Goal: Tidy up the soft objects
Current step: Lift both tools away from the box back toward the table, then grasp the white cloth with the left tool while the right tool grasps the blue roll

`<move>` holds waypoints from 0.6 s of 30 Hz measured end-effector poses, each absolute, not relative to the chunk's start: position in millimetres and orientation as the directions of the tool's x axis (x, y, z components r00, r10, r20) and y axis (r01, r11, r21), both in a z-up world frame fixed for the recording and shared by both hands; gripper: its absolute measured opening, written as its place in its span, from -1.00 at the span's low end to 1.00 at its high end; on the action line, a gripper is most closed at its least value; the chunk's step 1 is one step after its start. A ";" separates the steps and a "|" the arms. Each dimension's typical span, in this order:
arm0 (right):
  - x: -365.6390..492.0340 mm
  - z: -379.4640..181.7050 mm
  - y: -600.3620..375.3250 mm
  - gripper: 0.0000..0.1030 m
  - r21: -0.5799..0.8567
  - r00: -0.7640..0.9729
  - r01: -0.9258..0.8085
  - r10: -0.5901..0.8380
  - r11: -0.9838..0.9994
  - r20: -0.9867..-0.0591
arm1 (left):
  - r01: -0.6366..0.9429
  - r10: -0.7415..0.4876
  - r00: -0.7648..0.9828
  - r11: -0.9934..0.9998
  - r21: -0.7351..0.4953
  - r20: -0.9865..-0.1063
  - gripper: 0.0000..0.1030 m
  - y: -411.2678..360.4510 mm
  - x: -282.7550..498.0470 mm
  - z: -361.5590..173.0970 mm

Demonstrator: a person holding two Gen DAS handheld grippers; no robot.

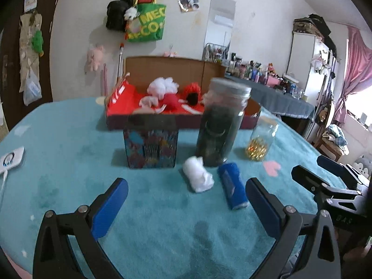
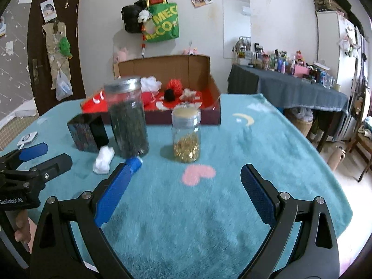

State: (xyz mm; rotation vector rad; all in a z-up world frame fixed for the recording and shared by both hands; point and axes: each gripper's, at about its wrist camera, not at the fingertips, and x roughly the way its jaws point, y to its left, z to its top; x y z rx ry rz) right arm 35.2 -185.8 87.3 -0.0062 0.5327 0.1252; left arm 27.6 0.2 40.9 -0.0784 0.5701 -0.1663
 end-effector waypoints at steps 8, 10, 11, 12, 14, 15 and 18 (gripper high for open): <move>42.5 68.1 -181.6 0.88 0.048 0.817 -0.127 0.132 0.991 -0.562 | 0.130 -0.171 0.794 0.985 -0.112 -0.584 1.00 0.1 34.1 21.1; 44.6 66.3 -182.5 0.88 0.057 0.811 -0.128 0.138 0.990 -0.569 | 0.130 -0.174 0.785 0.985 -0.117 -0.595 1.00 0.8 37.2 19.8; 45.5 65.5 -182.8 0.88 0.060 0.808 -0.129 0.140 0.990 -0.573 | 0.131 -0.177 0.780 0.984 -0.121 -0.600 1.00 1.2 38.3 19.1; 46.4 64.9 -183.2 0.88 0.064 0.805 -0.130 0.143 0.989 -0.576 | 0.131 -0.180 0.776 0.983 -0.125 -0.604 1.00 1.8 39.5 18.5; 48.7 63.5 -183.7 0.88 0.070 0.797 -0.134 0.150 0.988 -0.586 | 0.126 -0.178 0.772 0.984 -0.128 -0.610 1.00 2.8 42.3 18.4; 50.3 62.8 -183.5 0.88 0.074 0.792 -0.138 0.155 0.988 -0.591 | 0.125 -0.176 0.771 0.984 -0.127 -0.612 1.00 2.8 43.7 18.7; 57.3 61.0 -184.6 0.88 0.106 0.768 -0.159 0.190 0.982 -0.612 | 0.123 -0.179 0.765 0.984 -0.132 -0.619 1.00 4.1 50.9 20.6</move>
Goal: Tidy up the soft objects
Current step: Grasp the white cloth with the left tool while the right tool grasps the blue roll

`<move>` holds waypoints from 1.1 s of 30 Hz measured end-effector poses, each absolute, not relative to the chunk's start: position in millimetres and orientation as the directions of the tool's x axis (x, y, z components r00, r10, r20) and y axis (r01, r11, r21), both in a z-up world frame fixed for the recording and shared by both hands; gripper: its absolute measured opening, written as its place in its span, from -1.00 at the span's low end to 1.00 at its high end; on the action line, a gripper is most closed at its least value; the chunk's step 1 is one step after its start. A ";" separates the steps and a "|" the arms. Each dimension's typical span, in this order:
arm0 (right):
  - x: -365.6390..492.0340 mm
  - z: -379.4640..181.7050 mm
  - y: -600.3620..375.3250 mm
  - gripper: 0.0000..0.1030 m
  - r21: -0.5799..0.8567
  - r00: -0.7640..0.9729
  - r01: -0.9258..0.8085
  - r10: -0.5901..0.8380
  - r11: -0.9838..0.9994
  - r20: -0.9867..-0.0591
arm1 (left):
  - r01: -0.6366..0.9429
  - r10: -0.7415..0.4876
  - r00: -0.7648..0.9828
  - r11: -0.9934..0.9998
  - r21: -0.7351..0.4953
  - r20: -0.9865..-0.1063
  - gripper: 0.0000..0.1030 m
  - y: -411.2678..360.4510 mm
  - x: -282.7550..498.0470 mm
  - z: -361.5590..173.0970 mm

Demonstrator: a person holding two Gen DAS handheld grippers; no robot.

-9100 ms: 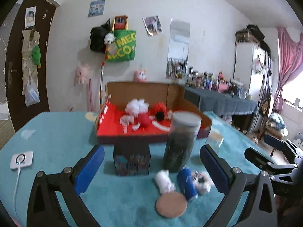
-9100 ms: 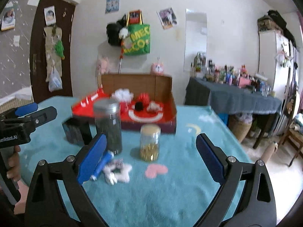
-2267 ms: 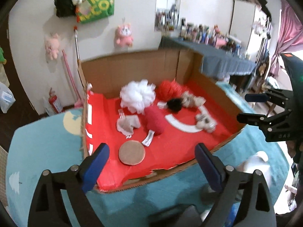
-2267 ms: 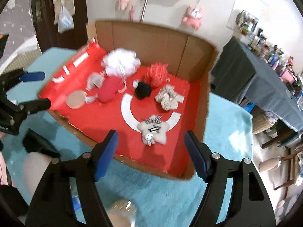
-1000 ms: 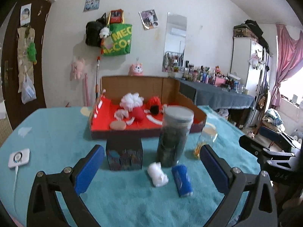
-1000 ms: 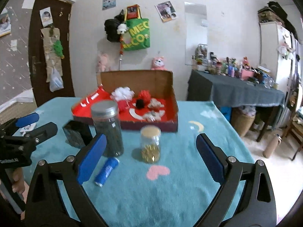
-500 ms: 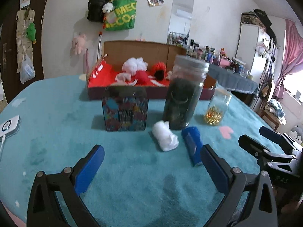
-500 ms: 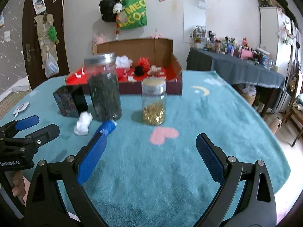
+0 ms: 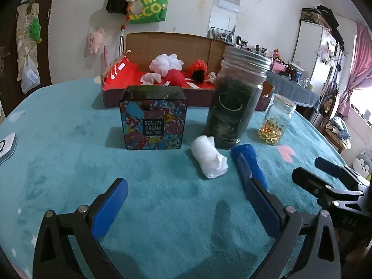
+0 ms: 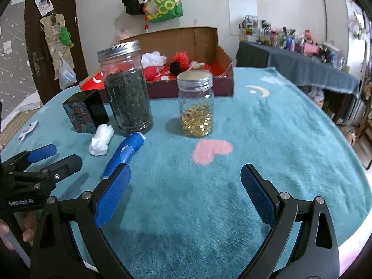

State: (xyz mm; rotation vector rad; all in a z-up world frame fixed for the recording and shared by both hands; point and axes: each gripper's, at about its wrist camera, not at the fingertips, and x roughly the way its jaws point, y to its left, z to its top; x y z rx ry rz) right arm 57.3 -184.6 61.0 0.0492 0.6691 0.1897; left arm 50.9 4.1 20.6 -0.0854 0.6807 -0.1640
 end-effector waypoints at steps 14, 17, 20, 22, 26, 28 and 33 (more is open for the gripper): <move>114.7 56.0 -177.3 0.88 0.336 0.571 -0.318 0.462 0.886 -0.678 | 0.229 -0.278 0.648 0.959 -0.167 -0.709 0.35 -1.2 95.7 22.9; 118.6 55.5 -165.0 0.68 0.353 0.528 -0.380 0.514 0.855 -0.676 | 0.253 -0.306 0.619 0.950 -0.185 -0.723 0.10 -4.0 102.2 19.4; 120.5 53.0 -151.4 0.38 0.340 0.492 -0.432 0.534 0.836 -0.687 | 0.290 -0.352 0.598 0.933 -0.214 -0.720 -0.58 -5.9 105.1 19.4; 120.3 50.9 -145.6 -0.44 0.334 0.468 -0.463 0.546 0.821 -0.695 | 0.313 -0.383 0.579 0.920 -0.238 -0.720 -0.65 -7.1 105.9 19.5; 114.8 51.0 -141.2 -0.57 0.332 0.457 -0.496 0.567 0.802 -0.685 | 0.336 -0.377 0.583 0.919 -0.208 -0.720 -0.70 -10.8 100.2 22.4; 114.5 53.0 -144.8 -0.63 0.351 0.455 -0.491 0.579 0.797 -0.677 | 0.342 -0.381 0.583 0.916 -0.209 -0.718 -0.70 -10.9 97.9 23.9; 117.4 61.6 -157.9 -0.69 0.341 0.493 -0.465 0.559 0.817 -0.667 | 0.358 -0.392 0.588 0.910 -0.207 -0.707 -0.71 -13.8 93.8 30.3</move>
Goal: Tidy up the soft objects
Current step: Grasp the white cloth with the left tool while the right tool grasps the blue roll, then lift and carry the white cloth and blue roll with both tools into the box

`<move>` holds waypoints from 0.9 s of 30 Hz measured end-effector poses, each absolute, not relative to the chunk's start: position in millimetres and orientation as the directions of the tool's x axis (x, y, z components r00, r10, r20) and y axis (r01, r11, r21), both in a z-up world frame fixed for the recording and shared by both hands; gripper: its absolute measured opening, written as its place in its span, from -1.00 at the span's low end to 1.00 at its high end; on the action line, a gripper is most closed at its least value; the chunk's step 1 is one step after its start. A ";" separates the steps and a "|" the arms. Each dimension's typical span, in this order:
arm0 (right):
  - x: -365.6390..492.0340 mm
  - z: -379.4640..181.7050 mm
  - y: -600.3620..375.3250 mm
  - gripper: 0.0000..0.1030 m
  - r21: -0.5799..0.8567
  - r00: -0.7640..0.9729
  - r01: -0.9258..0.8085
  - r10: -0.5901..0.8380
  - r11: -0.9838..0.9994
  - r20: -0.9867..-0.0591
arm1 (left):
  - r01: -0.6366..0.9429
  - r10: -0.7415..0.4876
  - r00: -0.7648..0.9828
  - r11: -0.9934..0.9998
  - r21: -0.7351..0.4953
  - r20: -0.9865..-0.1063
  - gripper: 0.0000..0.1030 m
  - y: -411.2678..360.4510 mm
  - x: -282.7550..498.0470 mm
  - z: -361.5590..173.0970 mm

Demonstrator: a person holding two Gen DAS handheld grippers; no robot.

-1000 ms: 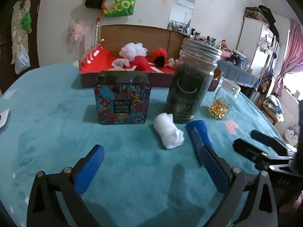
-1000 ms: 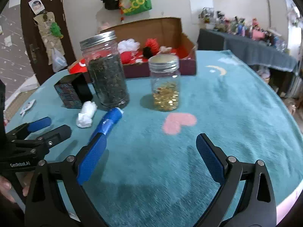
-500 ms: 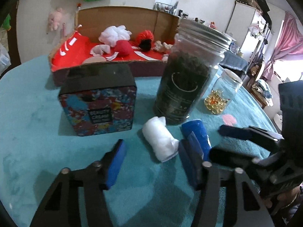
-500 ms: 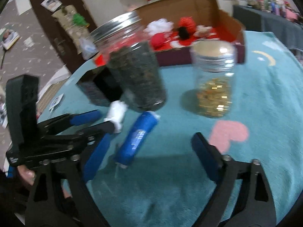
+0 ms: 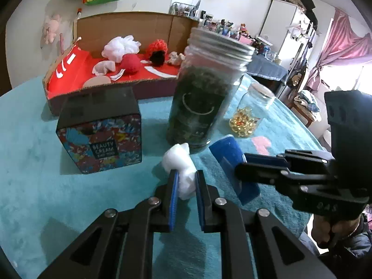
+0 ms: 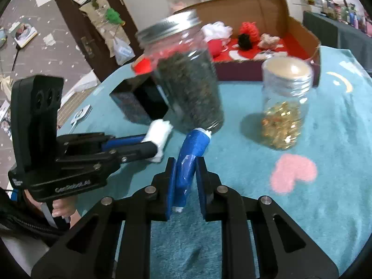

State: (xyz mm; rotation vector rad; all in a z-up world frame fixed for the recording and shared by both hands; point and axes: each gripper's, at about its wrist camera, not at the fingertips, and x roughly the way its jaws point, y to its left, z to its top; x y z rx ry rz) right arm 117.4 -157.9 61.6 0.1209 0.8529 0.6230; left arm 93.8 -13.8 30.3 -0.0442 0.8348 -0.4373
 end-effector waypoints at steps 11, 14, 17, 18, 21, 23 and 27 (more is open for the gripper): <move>117.4 67.2 -163.4 -0.73 0.335 0.506 -0.461 0.554 0.822 -0.661 | 0.365 -0.396 0.590 0.908 -0.205 -0.704 -0.71 -14.5 92.8 32.1; 116.9 67.9 -164.4 -0.73 0.346 0.505 -0.458 0.560 0.819 -0.657 | 0.365 -0.397 0.590 0.908 -0.207 -0.703 -0.71 -12.5 92.1 32.5; 117.8 68.4 -167.0 -0.73 0.349 0.507 -0.452 0.558 0.821 -0.657 | 0.359 -0.395 0.591 0.910 -0.209 -0.703 -0.71 -8.5 91.1 32.8; 117.9 68.2 -168.2 -0.73 0.354 0.504 -0.451 0.561 0.819 -0.657 | 0.357 -0.395 0.592 0.910 -0.211 -0.703 -0.71 -7.0 90.7 33.1; 117.5 69.2 -173.3 -0.73 0.370 0.500 -0.446 0.570 0.815 -0.652 | 0.349 -0.390 0.595 0.913 -0.211 -0.702 -0.71 -1.4 88.8 34.5; 116.7 70.7 -177.4 -0.73 0.371 0.505 -0.440 0.567 0.818 -0.652 | 0.342 -0.385 0.600 0.916 -0.210 -0.701 -0.71 4.0 87.3 35.6; 115.9 72.5 -187.3 -0.73 0.383 0.507 -0.426 0.567 0.820 -0.649 | 0.320 -0.369 0.607 0.924 -0.209 -0.703 -0.71 16.6 83.7 37.0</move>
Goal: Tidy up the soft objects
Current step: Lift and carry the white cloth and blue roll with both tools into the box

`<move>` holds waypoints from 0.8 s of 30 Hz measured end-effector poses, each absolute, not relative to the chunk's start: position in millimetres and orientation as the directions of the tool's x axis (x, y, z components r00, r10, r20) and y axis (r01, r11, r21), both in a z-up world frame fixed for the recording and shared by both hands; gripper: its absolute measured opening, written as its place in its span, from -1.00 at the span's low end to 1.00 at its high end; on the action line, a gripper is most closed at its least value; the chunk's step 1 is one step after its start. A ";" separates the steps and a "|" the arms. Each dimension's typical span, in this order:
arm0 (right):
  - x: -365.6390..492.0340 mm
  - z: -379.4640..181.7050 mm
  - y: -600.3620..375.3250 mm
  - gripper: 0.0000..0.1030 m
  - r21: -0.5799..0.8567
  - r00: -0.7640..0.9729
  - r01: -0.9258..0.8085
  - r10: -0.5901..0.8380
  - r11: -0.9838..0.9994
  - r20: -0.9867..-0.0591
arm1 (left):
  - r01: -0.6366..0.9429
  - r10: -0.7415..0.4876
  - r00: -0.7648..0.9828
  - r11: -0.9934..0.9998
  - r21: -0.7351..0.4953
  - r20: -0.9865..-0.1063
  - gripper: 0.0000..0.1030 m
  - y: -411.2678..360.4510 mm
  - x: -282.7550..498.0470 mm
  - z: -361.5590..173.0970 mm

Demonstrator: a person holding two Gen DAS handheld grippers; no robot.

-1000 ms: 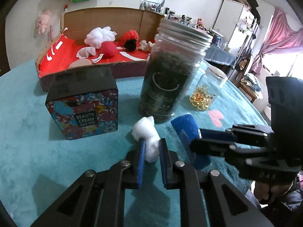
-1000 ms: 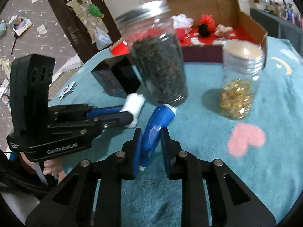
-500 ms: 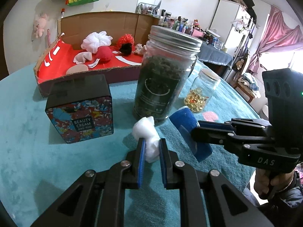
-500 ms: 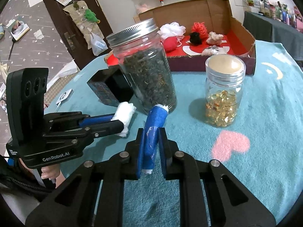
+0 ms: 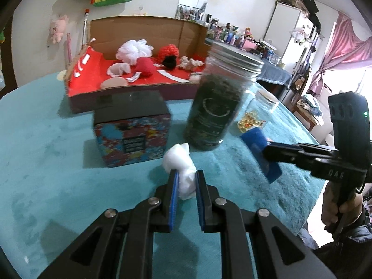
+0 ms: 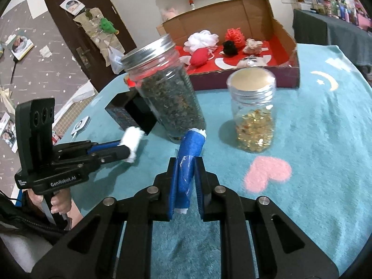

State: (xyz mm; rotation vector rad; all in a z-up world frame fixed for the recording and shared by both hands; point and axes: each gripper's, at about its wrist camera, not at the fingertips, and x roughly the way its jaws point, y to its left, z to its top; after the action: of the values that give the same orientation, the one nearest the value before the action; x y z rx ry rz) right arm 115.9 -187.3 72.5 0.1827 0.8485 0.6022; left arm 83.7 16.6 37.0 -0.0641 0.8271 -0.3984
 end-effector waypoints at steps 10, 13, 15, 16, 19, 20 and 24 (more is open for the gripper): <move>115.3 69.6 -215.1 -0.73 0.431 0.502 -0.376 0.571 0.821 -0.650 | 0.250 -0.330 0.614 0.943 -0.220 -0.717 -0.71 49.9 80.6 35.0; 114.4 69.5 -220.6 -0.73 0.426 0.506 -0.365 0.561 0.828 -0.655 | 0.232 -0.314 0.618 0.949 -0.214 -0.721 -0.71 59.5 79.7 35.0; 113.8 69.6 -225.0 -0.73 0.428 0.507 -0.357 0.557 0.830 -0.658 | 0.218 -0.306 0.617 0.952 -0.217 -0.725 -0.71 66.9 79.3 34.4; 113.2 69.6 -228.4 -0.73 0.432 0.507 -0.351 0.557 0.830 -0.658 | 0.214 -0.309 0.613 0.951 -0.224 -0.727 -0.71 69.1 78.9 33.8; 112.8 69.0 -236.2 -0.73 0.440 0.504 -0.336 0.553 0.833 -0.663 | 0.207 -0.316 0.595 0.949 -0.239 -0.739 -0.71 77.6 79.6 31.3; 112.7 68.9 -239.8 -0.73 0.440 0.503 -0.329 0.550 0.835 -0.667 | 0.205 -0.313 0.593 0.950 -0.236 -0.742 -0.71 80.5 80.0 31.1; 111.8 69.4 -251.6 -0.73 0.434 0.502 -0.307 0.532 0.847 -0.682 | 0.191 -0.290 0.594 0.957 -0.219 -0.750 -0.71 90.8 80.5 31.4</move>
State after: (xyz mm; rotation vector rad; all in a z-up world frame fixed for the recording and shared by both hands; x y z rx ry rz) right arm 111.8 -251.6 69.4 0.2719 0.9135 0.5140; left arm 80.5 90.8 31.4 -0.1195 0.8918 -0.2804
